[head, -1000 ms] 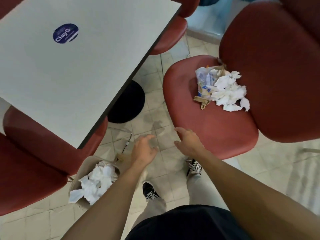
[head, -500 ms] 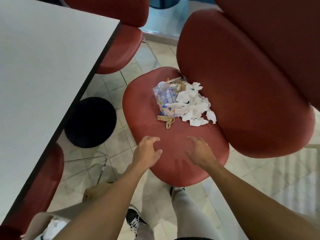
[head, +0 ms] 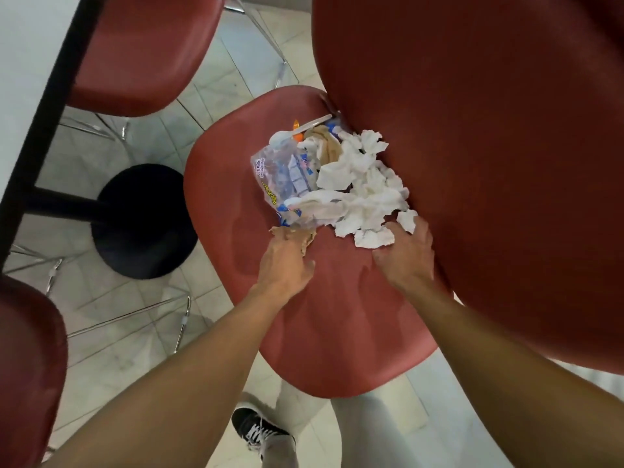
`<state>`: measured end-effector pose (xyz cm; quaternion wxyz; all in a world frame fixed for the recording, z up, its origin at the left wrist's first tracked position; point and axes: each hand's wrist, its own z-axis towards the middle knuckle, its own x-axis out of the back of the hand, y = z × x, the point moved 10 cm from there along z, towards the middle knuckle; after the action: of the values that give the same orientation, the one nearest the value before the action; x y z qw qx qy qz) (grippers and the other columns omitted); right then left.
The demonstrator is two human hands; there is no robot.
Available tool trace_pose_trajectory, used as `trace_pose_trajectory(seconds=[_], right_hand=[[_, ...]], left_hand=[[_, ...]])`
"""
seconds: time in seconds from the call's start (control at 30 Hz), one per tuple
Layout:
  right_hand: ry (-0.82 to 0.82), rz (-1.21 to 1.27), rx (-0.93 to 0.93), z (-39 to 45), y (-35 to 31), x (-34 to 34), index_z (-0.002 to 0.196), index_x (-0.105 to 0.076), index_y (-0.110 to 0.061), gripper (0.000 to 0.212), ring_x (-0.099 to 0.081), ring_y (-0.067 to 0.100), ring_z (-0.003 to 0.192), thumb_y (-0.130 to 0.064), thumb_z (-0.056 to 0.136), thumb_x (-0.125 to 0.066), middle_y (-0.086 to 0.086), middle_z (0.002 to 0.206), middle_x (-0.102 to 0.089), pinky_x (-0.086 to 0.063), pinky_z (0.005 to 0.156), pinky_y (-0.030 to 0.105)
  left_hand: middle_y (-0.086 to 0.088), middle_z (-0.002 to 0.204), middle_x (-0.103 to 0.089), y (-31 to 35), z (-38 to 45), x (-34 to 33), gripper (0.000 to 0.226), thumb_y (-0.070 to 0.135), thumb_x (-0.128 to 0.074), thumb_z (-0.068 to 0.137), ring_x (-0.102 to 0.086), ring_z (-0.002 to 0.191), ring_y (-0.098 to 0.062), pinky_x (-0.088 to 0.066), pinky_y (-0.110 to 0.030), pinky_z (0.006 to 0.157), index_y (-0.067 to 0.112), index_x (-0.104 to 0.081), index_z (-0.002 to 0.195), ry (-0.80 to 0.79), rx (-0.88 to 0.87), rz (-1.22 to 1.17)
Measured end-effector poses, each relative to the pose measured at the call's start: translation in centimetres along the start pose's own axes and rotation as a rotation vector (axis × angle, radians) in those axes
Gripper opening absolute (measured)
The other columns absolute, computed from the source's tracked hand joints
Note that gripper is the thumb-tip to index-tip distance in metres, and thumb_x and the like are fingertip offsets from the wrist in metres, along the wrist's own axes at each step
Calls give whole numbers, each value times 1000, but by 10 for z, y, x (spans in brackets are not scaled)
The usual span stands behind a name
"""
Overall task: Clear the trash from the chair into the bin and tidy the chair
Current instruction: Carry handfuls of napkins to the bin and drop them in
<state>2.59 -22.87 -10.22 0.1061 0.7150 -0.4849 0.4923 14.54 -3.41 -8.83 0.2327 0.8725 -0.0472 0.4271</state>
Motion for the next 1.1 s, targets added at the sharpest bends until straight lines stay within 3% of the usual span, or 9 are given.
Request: trace_pose_trajectory(seconds=[0.13,0.27,0.43,0.5,0.73,0.93,1.1], right_hand=[[-42,-10,-37,28,17,-16,132,-51,-31,58,-29,34,133,-30,78,-69,9,153,-12,-37,103,45],[-99,2,-71,45,27,-41,123,-58,-29,43,-40,34,120,-26,81,-64,9,140,-28,-42,94,39],[-47,29,-38,44,29,-49,121,-61,-22,33,-42,32,118,-19,89,-59,11,126,-44,-39,96,37],[-62,64,-54,38,30,-51,122,-62,-21,32,-48,31,114,-18,90,-57,11,125,-46,-42,93,35],[-90,100,-19,-9,4,-41,121,-63,-22,32,-56,32,107,-20,90,-56,11,126,-50,-45,89,36],[-112,116,-2,-64,-36,-36,122,-61,-26,31,-57,31,105,-24,91,-54,10,128,-52,-46,85,34],[-106,115,99,-125,-76,-35,119,-62,-25,30,-60,33,100,-24,90,-55,11,116,-58,-48,83,38]], left_hand=[[-11,140,-31,-5,23,-16,72,14,-71,78,-37,129,-32,-42,-43,104,38,-40,139,-8,61,40],[-18,135,-34,-18,43,-40,69,6,-68,74,-42,122,-39,-41,-44,105,30,-47,136,0,104,45],[-15,114,-50,-24,46,-53,33,3,-61,84,-57,95,-30,-48,-32,92,22,-68,109,-5,100,41],[-11,107,-59,-24,40,-54,30,4,-60,86,-61,92,-26,-46,-26,88,24,-72,104,3,102,-12],[-7,104,-66,-12,-1,-20,27,2,-59,84,-64,95,-22,-47,-23,91,18,-73,101,43,89,-131],[-2,104,-69,-16,-61,18,19,14,-62,86,-63,98,-25,-46,-31,77,23,-71,101,109,153,-84],[7,88,-71,-60,-124,33,14,24,-61,84,-66,87,-20,-52,-31,74,29,-70,94,149,251,-167]])
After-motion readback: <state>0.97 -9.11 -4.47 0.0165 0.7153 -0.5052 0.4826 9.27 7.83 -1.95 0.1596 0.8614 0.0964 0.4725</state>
